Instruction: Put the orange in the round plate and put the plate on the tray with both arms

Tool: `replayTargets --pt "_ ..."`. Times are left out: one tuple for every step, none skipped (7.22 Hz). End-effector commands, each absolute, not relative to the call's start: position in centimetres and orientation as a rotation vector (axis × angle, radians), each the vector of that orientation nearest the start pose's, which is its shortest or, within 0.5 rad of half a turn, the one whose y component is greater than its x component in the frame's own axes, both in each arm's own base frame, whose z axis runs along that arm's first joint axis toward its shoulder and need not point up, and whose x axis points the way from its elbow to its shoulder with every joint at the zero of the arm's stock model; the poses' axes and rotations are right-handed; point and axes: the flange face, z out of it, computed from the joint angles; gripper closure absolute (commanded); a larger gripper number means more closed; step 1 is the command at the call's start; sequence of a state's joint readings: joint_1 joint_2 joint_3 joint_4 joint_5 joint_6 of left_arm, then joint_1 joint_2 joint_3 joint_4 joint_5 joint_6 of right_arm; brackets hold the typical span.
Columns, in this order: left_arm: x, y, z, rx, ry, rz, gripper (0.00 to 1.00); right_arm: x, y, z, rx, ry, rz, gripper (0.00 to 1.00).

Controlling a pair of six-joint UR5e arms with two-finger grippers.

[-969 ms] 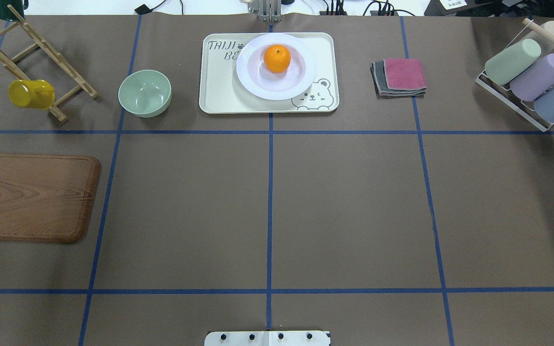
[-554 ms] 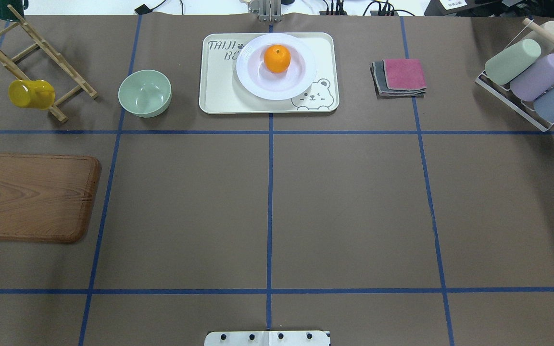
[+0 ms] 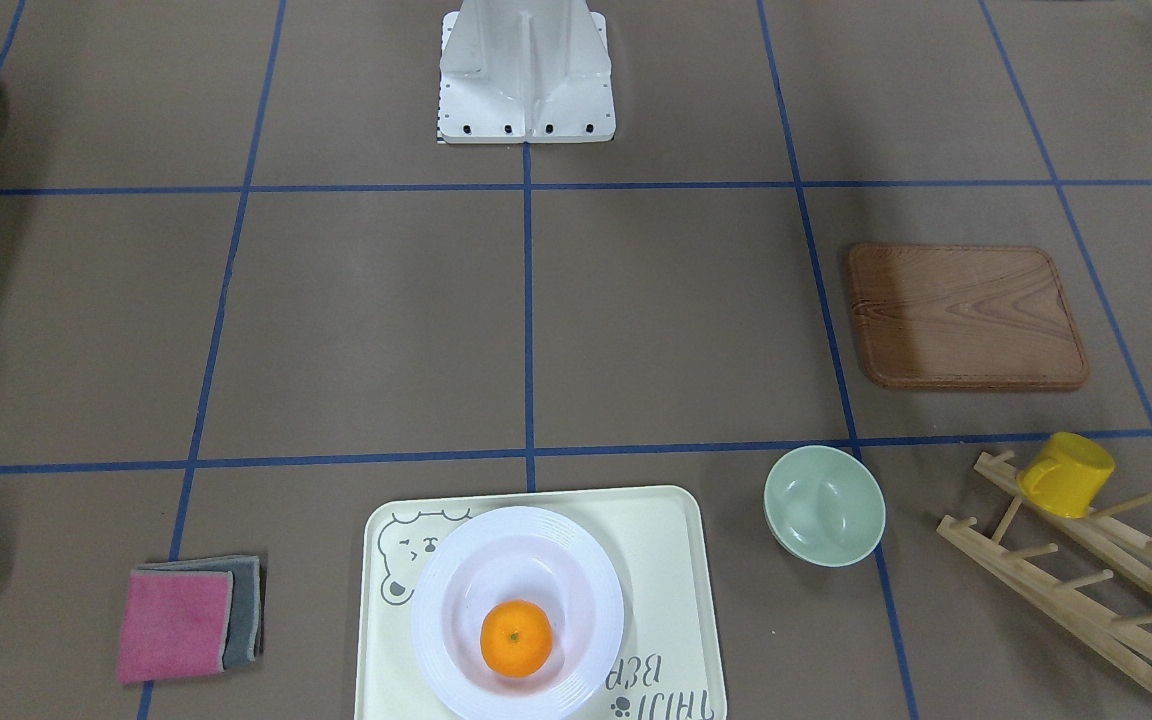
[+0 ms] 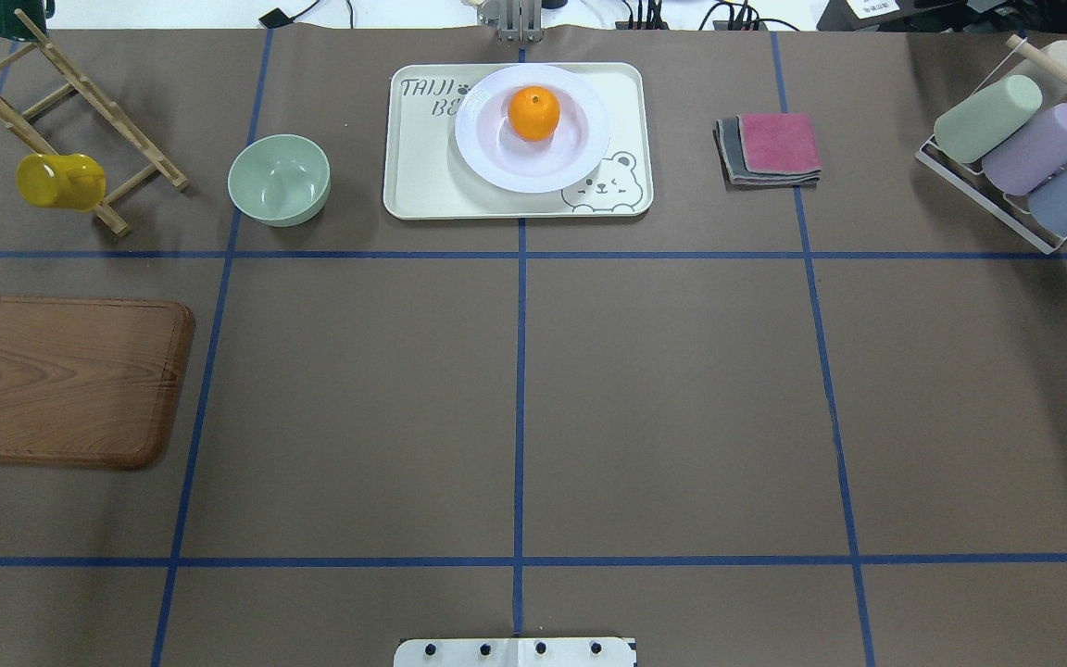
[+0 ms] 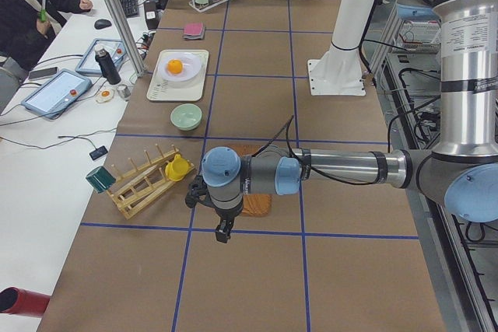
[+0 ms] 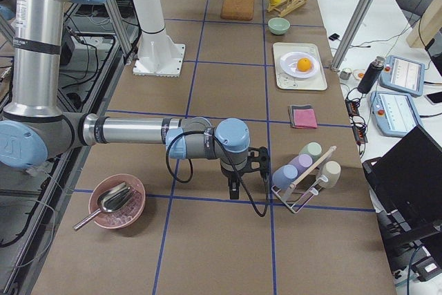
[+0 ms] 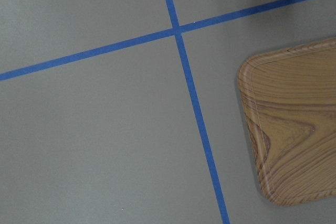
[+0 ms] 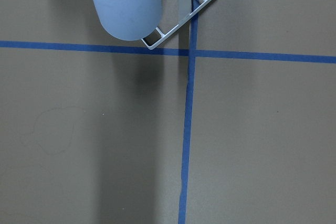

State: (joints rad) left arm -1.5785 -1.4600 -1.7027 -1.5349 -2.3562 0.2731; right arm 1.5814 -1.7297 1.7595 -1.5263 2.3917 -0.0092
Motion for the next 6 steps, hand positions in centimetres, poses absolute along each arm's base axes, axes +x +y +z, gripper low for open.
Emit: replayTargets --pt "-6.63 -44.26 64.91 0.094 0.782 0.245 0.01 6.46 -42.62 63.32 0.073 -0.817 -0.030 0.00" --pt "-6.63 -44.06 65.02 0.093 0.782 0.244 0.01 6.47 -42.62 63.34 0.073 -0.815 -0.030 0.00" --pt "-6.63 -44.06 65.02 0.093 0.782 0.244 0.01 6.47 -42.55 63.40 0.072 -0.815 -0.029 0.00" --pt "-6.62 -43.97 65.11 0.090 0.783 0.243 0.01 6.45 -42.34 63.51 0.069 -0.817 -0.028 0.00" --pt "-6.62 -43.99 65.09 0.091 0.782 0.244 0.01 6.45 -42.34 63.51 0.070 -0.817 -0.029 0.00" --pt "-6.62 -43.99 65.09 0.091 0.782 0.242 0.01 6.45 -42.27 63.57 0.069 -0.817 -0.030 0.00"
